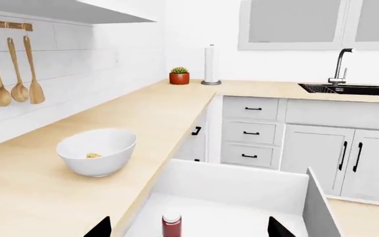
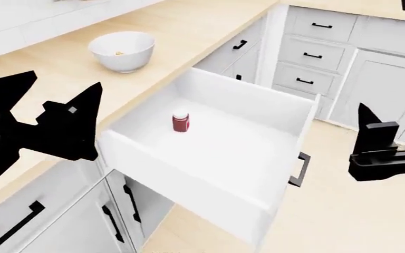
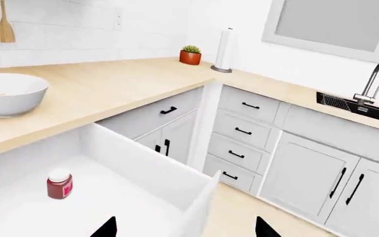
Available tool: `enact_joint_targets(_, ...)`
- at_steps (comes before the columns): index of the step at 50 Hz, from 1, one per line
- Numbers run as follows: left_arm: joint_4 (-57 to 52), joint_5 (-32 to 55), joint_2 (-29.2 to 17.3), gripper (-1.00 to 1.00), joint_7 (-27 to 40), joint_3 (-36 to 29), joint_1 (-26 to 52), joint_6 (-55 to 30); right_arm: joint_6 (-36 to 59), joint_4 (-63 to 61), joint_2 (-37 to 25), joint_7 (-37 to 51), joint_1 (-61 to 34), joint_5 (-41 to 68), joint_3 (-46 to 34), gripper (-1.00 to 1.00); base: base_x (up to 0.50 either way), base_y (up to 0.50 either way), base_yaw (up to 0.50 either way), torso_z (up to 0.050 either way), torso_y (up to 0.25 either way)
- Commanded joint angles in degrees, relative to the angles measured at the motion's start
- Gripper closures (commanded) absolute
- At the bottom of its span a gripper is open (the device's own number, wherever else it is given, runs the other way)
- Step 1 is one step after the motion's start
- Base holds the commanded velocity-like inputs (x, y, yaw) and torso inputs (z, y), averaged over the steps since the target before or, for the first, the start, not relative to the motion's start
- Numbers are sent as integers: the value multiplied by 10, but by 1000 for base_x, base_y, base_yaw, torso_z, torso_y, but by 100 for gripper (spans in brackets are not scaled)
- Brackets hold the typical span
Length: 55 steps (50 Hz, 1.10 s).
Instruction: Place the bar in the bowl and close the drawer.
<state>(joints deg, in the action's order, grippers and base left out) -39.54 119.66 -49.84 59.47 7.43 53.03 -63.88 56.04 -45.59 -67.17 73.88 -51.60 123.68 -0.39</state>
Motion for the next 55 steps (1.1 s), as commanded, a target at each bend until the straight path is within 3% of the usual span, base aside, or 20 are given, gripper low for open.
enact_joint_targets(1, 0, 1, -2, -100, -1, -6, 3, 2, -2, 0, 0, -6, 5, 1, 1, -100, -95, 162, -500, 0, 0)
enact_joint_targets(40, -1, -8, -6, -100, -9, -12, -2, 7, -9, 6, 6, -19, 22, -1, -3, -100, -60, 134, -497, 0, 0)
enact_joint_targets(55, 0, -6, -8, -100, -7, -22, 6, 12, -14, 15, -1, -4, 15, 2, -17, -100, 128, -6, -14, 0, 0)
